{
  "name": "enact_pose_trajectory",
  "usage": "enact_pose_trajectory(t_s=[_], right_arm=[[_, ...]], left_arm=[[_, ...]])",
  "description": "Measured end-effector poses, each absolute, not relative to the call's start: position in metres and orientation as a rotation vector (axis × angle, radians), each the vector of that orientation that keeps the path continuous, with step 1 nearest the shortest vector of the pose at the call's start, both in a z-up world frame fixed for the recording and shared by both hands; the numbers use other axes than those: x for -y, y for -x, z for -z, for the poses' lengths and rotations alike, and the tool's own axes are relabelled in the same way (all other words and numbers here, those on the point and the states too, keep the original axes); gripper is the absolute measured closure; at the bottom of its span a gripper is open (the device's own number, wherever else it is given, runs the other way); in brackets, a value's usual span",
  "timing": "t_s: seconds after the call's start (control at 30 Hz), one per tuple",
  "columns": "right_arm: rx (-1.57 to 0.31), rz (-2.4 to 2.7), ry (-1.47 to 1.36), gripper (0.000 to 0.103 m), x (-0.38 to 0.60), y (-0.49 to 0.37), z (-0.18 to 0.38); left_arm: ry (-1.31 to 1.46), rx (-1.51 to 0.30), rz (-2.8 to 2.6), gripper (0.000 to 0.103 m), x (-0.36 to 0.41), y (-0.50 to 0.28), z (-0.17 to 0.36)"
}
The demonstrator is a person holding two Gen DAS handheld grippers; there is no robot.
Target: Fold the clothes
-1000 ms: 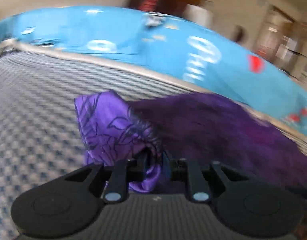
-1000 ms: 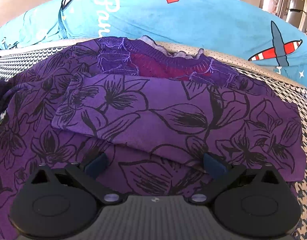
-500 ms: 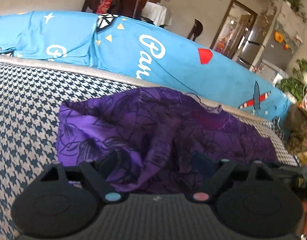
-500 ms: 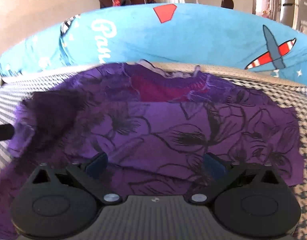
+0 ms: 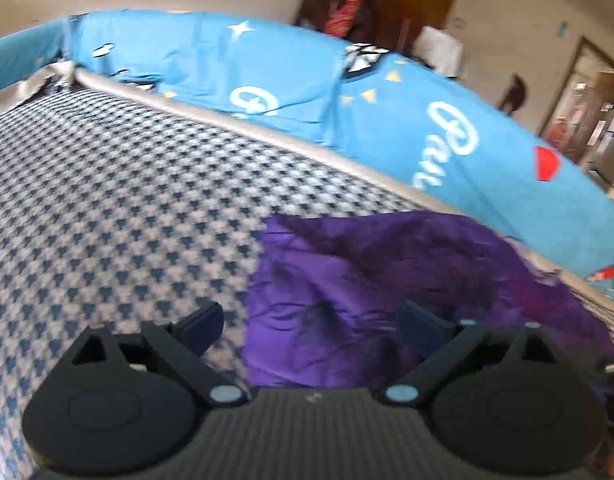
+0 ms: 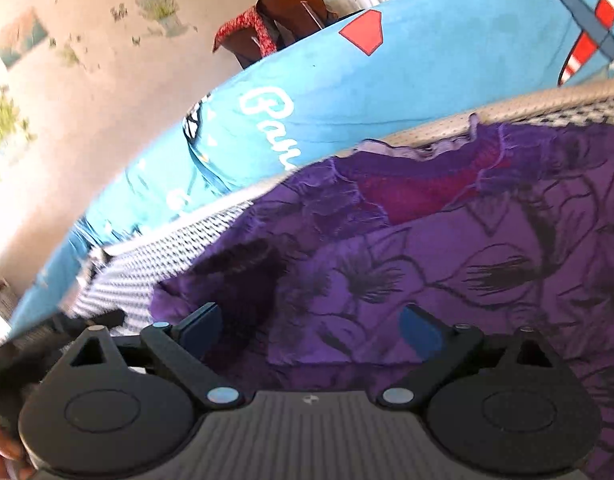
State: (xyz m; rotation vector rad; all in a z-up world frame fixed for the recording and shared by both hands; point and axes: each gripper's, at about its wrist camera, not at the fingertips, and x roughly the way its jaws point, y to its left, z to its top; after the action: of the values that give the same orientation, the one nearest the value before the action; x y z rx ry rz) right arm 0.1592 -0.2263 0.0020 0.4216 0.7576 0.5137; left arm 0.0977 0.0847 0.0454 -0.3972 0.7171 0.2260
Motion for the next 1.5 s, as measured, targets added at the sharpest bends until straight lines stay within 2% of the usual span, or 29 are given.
enact_pose_trajectory(t_s=[0.23, 0.6, 1.07, 1.17, 1.27, 1.33, 1.37, 1.4, 1.5], right_arm=[[-0.749, -0.589, -0.579, 0.006, 0.218, -0.172, -0.003], [-0.796, -0.591, -0.659, 0.006, 0.189, -0.194, -0.001], [-0.822, -0.598, -0.581, 0.008, 0.153, -0.209, 0.009], [-0.841, -0.608, -0.54, 0.019, 0.147, -0.208, 0.013], [-0.849, -0.608, -0.474, 0.042, 0.141, -0.206, 0.017], [-0.855, -0.596, -0.443, 0.068, 0.14, -0.205, 0.02], [-0.857, -0.602, -0.438, 0.077, 0.14, -0.205, 0.021], [-0.852, -0.606, -0.435, 0.09, 0.141, -0.204, 0.021], [-0.802, -0.604, -0.433, 0.091, 0.148, -0.202, 0.013]], left_arm=[[0.41, -0.775, -0.273, 0.006, -0.091, -0.099, -0.03], [0.304, -0.865, -0.245, 0.006, -0.062, -0.109, -0.008], [0.247, -0.901, -0.226, 0.005, -0.044, -0.112, 0.003], [0.243, -0.901, -0.224, 0.005, -0.042, -0.111, 0.004], [0.25, -0.901, -0.222, 0.005, -0.041, -0.111, 0.004], [0.259, -0.898, -0.225, 0.005, -0.042, -0.111, 0.003], [0.269, -0.894, -0.226, 0.005, -0.043, -0.111, 0.002], [0.281, -0.888, -0.226, 0.005, -0.044, -0.111, 0.001], [0.313, -0.859, -0.231, 0.005, -0.048, -0.11, -0.005]])
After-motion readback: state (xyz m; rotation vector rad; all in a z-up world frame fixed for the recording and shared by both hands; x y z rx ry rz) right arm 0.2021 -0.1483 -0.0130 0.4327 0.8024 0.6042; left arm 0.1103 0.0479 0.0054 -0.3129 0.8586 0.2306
